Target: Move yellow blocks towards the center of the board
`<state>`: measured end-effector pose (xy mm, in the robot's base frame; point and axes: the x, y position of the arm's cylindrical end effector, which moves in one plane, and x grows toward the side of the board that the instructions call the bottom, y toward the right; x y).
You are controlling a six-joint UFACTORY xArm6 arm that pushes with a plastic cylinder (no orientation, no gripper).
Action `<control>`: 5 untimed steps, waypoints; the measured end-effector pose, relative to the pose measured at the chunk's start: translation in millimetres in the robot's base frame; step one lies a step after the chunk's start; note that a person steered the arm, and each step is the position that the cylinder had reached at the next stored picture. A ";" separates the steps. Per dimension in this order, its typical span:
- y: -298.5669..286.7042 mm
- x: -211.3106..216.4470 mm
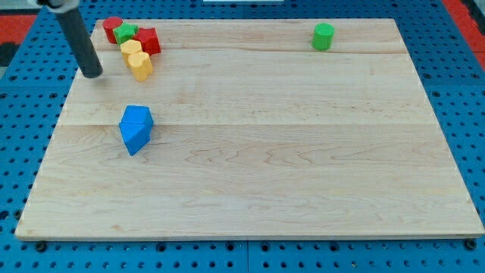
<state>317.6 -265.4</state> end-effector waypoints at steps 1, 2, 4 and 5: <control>5.5 -29.9; 18.3 -32.9; 65.3 -44.1; 84.4 -47.5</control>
<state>270.2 -181.1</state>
